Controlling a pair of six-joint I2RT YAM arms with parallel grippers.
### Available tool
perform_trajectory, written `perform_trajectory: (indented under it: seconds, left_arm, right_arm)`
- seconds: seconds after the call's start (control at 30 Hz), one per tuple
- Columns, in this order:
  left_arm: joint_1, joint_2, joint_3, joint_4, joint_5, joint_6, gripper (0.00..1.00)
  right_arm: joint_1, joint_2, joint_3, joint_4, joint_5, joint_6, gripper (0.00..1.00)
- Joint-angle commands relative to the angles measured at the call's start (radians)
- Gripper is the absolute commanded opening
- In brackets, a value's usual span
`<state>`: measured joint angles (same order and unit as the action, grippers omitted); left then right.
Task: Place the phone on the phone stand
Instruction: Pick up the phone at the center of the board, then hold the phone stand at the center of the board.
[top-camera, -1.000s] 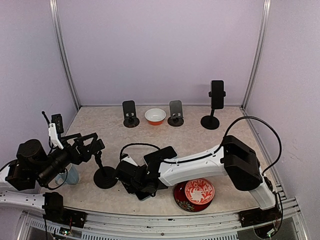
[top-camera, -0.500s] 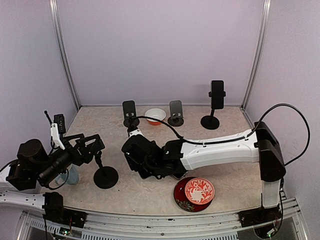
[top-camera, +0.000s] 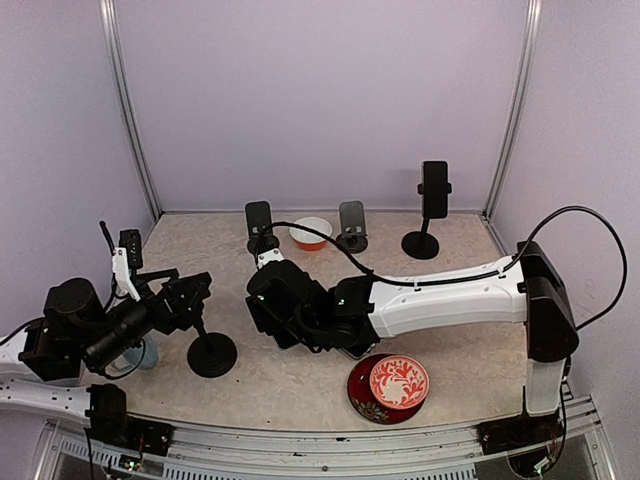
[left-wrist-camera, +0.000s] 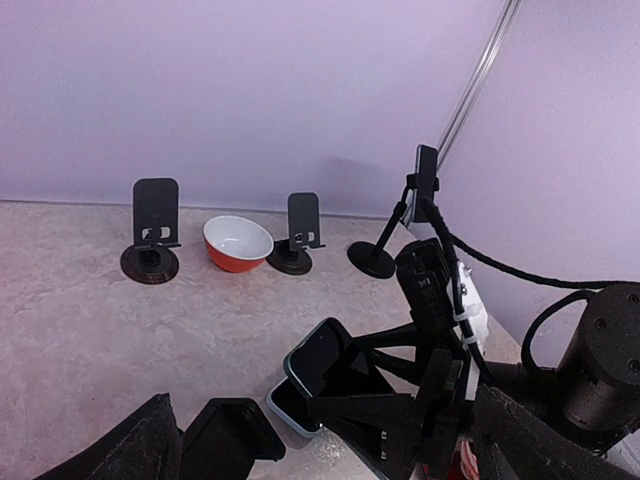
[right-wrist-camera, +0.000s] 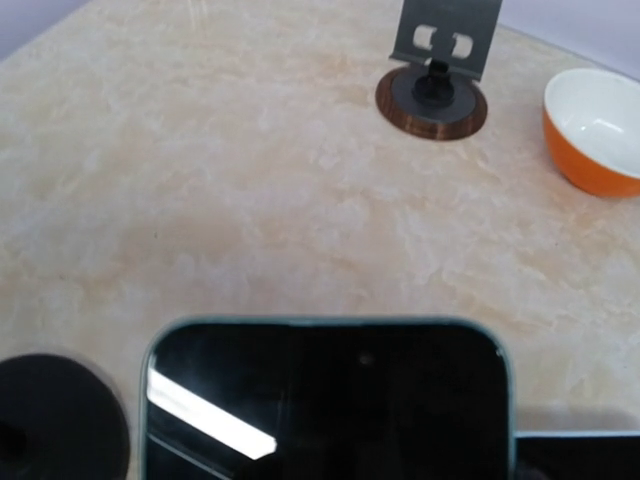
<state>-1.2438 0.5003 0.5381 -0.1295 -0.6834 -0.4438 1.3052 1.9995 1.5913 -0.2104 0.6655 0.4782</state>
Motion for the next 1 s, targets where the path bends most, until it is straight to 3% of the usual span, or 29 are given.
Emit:
perform_trajectory:
  seconds: [0.0, 0.97]
  left_arm:
    - [0.0, -0.008, -0.015, 0.035, 0.018, 0.013, 0.99]
    - [0.0, -0.004, -0.044, 0.036, 0.007, -0.001, 0.99]
  right_arm:
    - [0.014, 0.012, 0.035, 0.042, 0.01, -0.013, 0.73]
    - [0.017, 0.035, 0.029, 0.07, -0.027, -0.046, 0.74]
